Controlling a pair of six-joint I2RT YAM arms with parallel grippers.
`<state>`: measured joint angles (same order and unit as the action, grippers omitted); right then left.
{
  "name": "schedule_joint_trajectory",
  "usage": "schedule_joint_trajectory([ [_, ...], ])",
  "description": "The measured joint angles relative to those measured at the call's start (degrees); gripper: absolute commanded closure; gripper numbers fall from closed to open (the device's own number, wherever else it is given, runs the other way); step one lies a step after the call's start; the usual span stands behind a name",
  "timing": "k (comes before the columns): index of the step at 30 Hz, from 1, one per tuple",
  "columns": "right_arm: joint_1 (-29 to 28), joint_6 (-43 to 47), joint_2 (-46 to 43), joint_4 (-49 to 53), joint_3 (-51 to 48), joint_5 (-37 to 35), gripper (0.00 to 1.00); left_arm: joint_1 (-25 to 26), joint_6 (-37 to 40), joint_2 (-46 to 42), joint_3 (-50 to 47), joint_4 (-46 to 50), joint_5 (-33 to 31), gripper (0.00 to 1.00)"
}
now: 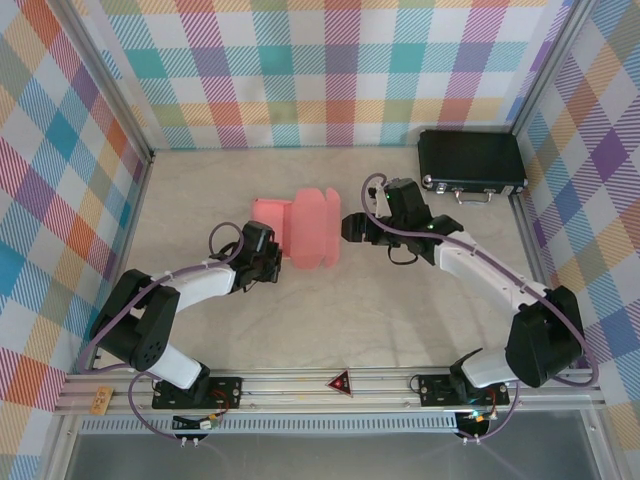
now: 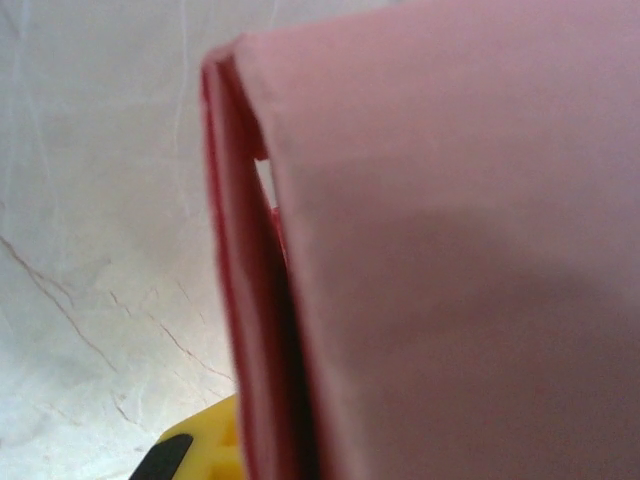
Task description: Fold the paper box
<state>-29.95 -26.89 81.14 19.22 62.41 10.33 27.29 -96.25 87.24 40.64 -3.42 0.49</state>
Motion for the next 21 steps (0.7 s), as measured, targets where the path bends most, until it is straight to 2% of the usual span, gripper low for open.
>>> schedule_joint_trajectory([
  [13,1.1,-3.1,8.4,-0.8,2.5,4.6,0.42,2.1,-8.0,0.5,-0.1,-3.2,5.5,1.0],
  [21,1.5,-3.9,11.6,-2.5,4.9,7.2,0.66,2.3,-8.8,0.5,-0.1,-2.7,6.6,1.0],
])
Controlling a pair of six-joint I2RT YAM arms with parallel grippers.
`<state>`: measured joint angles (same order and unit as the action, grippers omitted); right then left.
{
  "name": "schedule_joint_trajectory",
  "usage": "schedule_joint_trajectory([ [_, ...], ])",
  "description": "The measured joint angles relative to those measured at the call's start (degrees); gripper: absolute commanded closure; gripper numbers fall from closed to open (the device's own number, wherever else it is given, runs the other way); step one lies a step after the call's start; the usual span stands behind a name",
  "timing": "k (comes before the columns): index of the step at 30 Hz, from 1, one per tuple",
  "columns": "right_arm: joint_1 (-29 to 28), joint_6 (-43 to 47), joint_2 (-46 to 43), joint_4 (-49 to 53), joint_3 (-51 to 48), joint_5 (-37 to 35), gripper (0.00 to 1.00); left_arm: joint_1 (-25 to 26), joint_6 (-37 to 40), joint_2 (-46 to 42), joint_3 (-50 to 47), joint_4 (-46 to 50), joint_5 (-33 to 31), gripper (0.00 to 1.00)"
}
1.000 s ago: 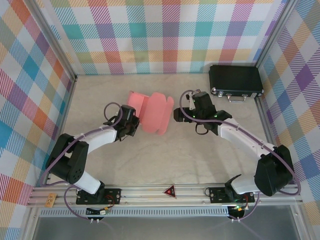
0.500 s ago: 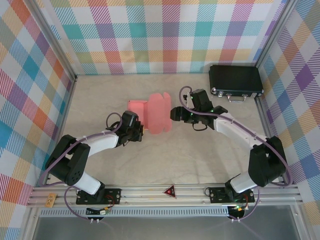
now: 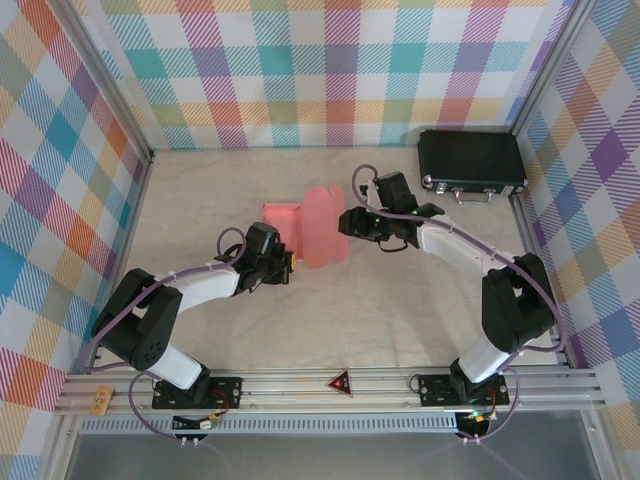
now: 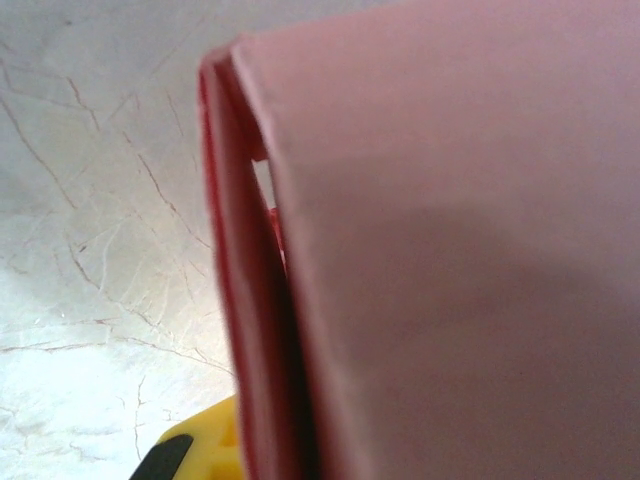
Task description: Fold the paper box
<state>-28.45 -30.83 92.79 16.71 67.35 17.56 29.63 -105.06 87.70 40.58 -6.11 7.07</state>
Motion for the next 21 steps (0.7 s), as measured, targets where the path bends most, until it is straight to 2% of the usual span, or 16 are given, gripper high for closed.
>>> schedule_joint_trajectory([
  [8,0.0,0.0,0.4,-0.4,0.1,0.4,0.87,0.1,-0.6,0.0,0.0,0.2,0.4,1.0],
  [14,0.0,0.2,0.4,-1.0,0.0,1.0,0.98,0.4,-0.6,0.0,0.0,0.5,0.5,0.98],
  [16,0.0,0.3,0.4,-1.0,0.0,1.0,1.0,0.4,-0.6,0.0,0.0,0.5,0.5,0.88],
  [19,0.0,0.4,0.4,-1.0,0.0,1.0,1.0,0.5,-0.4,0.0,0.0,0.5,0.6,0.62],
  [21,0.0,0.4,0.4,-1.0,0.0,0.9,1.0,0.7,-0.7,0.0,0.0,0.3,0.7,0.49],
])
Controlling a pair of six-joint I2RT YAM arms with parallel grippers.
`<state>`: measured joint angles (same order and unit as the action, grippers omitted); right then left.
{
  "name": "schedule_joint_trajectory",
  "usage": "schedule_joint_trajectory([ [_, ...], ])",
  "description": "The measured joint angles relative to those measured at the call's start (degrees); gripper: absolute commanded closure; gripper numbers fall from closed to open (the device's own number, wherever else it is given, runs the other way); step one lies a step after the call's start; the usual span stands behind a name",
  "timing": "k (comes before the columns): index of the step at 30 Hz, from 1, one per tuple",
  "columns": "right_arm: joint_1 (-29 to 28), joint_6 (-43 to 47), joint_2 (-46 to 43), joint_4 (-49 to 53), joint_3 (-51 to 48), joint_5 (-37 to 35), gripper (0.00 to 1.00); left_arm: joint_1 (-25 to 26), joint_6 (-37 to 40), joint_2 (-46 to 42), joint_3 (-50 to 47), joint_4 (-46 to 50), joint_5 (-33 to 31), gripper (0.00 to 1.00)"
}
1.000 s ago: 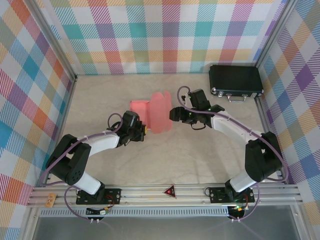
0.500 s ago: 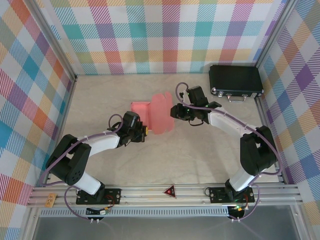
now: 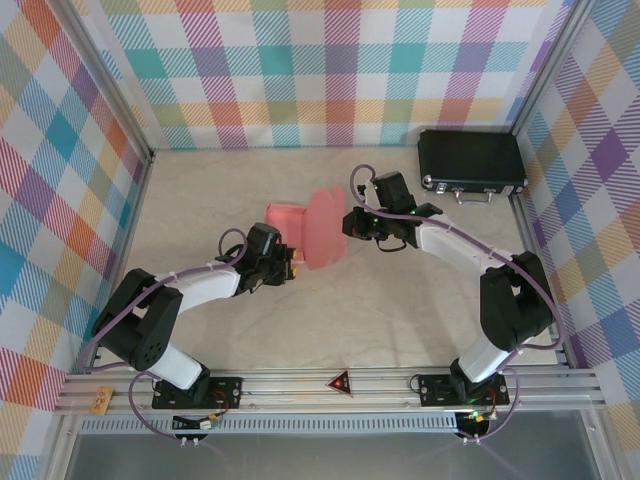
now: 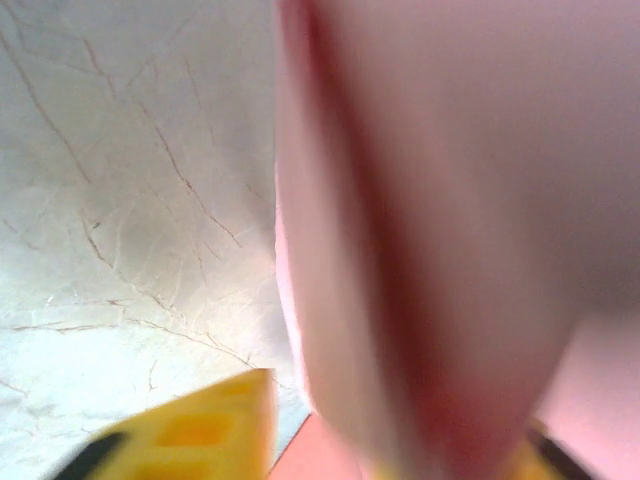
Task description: Fold the paper box
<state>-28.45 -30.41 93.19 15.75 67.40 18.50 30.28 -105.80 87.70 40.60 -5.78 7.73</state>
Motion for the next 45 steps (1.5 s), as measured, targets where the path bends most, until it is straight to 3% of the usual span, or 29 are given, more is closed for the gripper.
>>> schedule_joint_trajectory([
  [4,0.0,0.3,0.0,0.2,0.0,-0.1,1.0,0.1,0.3,0.0,0.0,-0.2,0.4,0.28],
  [9,0.0,1.2,0.0,1.6,0.3,-1.4,1.0,0.1,1.7,0.0,0.2,0.0,0.4,0.19],
  [11,0.0,1.4,0.0,2.6,0.7,-2.1,1.0,0.1,2.8,0.0,0.3,0.3,0.3,0.04],
  [13,0.0,1.7,0.0,3.8,1.4,-2.8,1.0,0.1,4.2,-0.1,0.9,1.7,-0.1,0.0],
  [22,0.0,5.0,0.2,10.0,7.8,-6.0,1.0,0.1,16.6,-9.4,5.3,16.1,-10.3,0.0],
  [28,1.0,9.9,3.1,18.0,16.2,-6.5,1.0,-0.3,37.0,-12.2,9.5,22.3,-18.0,0.0],
  [33,2.9,15.1,5.3,25.5,22.1,-5.0,1.0,-2.9,61.8,-10.3,14.1,24.6,-13.2,0.0],
  [36,3.7,18.2,6.6,29.3,25.1,-3.6,1.0,-5.4,72.7,-6.5,18.0,25.3,-8.3,0.03],
  [40,4.1,21.9,9.7,33.9,29.6,-1.9,1.0,-8.9,80.1,-0.5,21.1,25.3,-1.4,0.09],
  [45,4.1,24.5,13.2,37.4,32.5,-0.3,1.0,-10.7,82.8,7.1,23.3,25.3,3.6,0.12],
])
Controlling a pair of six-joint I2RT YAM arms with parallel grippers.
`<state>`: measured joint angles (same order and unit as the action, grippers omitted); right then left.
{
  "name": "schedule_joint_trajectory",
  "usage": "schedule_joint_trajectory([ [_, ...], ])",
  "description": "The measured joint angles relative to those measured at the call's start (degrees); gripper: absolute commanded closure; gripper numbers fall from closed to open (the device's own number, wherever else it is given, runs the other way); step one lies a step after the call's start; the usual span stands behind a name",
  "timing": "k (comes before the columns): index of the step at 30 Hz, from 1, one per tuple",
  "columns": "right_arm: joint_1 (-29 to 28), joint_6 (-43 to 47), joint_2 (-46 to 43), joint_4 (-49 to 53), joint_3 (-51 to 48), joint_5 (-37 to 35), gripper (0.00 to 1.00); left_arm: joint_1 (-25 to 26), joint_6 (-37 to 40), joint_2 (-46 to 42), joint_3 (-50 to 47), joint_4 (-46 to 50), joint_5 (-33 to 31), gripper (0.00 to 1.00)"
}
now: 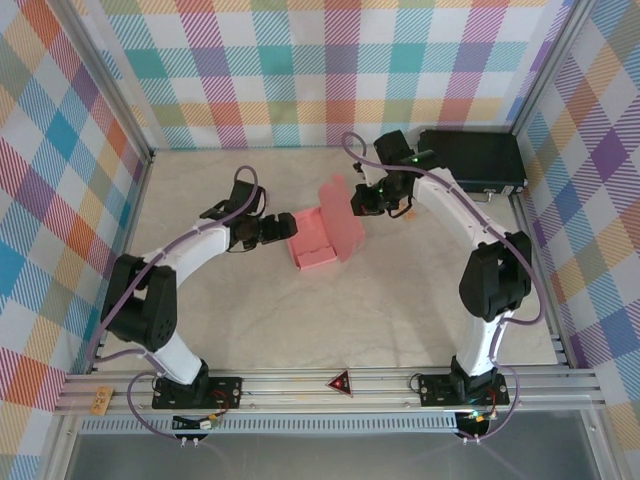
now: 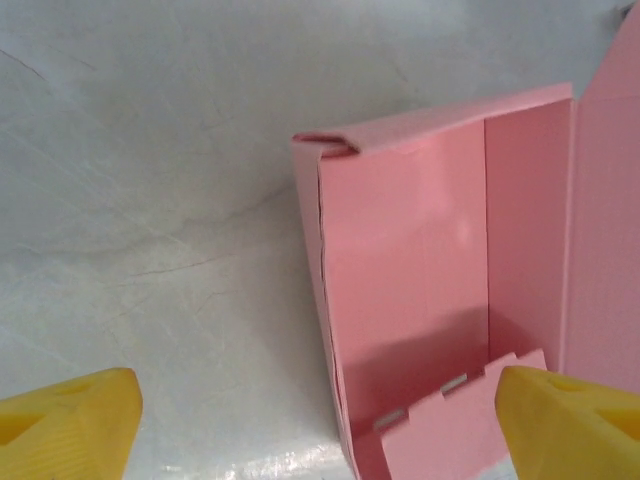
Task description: Fold the paper box
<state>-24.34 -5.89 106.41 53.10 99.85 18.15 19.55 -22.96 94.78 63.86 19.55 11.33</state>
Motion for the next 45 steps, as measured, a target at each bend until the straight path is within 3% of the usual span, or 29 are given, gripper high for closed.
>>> schedule_joint_trajectory([
  [6,0.0,1.3,2.5,2.1,2.7,1.5,1.0,0.0,-0.9,5.3,1.8,-0.9,6.1,0.25],
  [17,-0.1,3.5,6.2,5.0,7.7,2.1,1.0,0.0,-7.9,6.8,0.4,-6.3,10.7,0.44],
  [22,-0.9,4.6,7.8,6.8,10.6,1.1,0.98,0.1,-9.7,7.0,-0.7,-7.6,12.4,0.45],
  [26,-1.6,5.3,8.7,7.9,12.6,-1.0,0.9,0.1,-10.5,7.0,-1.3,-7.5,11.9,0.43],
  [33,-2.0,6.0,9.1,8.0,14.8,-4.8,0.59,0.2,-10.9,6.8,-2.7,-6.2,9.9,0.36],
  [40,-2.0,5.0,9.0,7.1,15.6,-8.0,0.45,0.2,-8.7,2.5,-1.5,-2.4,6.7,0.3],
  [45,-2.0,3.9,6.8,4.9,15.0,-11.8,0.41,-0.8,-5.4,2.7,6.1,2.4,2.5,0.32],
])
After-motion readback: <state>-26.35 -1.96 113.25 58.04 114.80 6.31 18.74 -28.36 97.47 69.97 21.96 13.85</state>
